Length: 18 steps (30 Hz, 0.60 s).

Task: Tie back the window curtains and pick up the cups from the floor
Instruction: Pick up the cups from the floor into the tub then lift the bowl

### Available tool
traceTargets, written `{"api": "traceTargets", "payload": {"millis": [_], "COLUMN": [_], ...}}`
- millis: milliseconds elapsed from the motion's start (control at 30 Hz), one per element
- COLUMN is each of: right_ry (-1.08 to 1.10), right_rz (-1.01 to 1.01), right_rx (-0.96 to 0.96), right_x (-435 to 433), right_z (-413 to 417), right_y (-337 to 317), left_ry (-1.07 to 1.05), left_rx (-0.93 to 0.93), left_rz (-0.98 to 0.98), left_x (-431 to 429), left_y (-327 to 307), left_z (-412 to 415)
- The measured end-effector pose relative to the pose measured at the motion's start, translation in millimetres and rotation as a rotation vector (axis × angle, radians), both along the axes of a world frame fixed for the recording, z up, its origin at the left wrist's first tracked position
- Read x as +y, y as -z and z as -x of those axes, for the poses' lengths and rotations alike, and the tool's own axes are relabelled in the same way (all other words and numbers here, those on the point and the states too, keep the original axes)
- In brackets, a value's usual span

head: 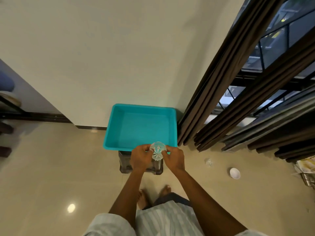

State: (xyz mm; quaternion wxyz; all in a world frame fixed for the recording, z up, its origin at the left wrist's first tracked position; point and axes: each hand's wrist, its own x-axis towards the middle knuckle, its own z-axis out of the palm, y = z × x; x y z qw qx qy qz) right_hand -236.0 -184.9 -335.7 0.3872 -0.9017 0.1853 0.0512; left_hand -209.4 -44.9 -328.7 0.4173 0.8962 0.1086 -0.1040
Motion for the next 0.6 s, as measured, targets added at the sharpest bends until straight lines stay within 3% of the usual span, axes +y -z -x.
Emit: {"api": "traceTargets", "payload": {"millis": [233, 400, 600], "right_ry": [-0.052, -0.047, 0.054], "right_rz": [-0.082, -0.123, -0.163], "right_rx": [-0.027, -0.021, 0.059], "right_x": [10.9, 10.1, 17.0], "right_z": [-43.2, -70.8, -92.0], "right_y": [3.2, 14.1, 30.0], "left_ry": [0.087, -0.011, 0.044], "left_rx": [-0.066, -0.046, -0.041], "left_rz": [-0.235, -0.139, -0.092], "left_x": [13.2, 6.4, 7.0], "left_y": [-4.1, 1.8, 5.7], "left_z": [-33.4, -50.4, -74.4]}}
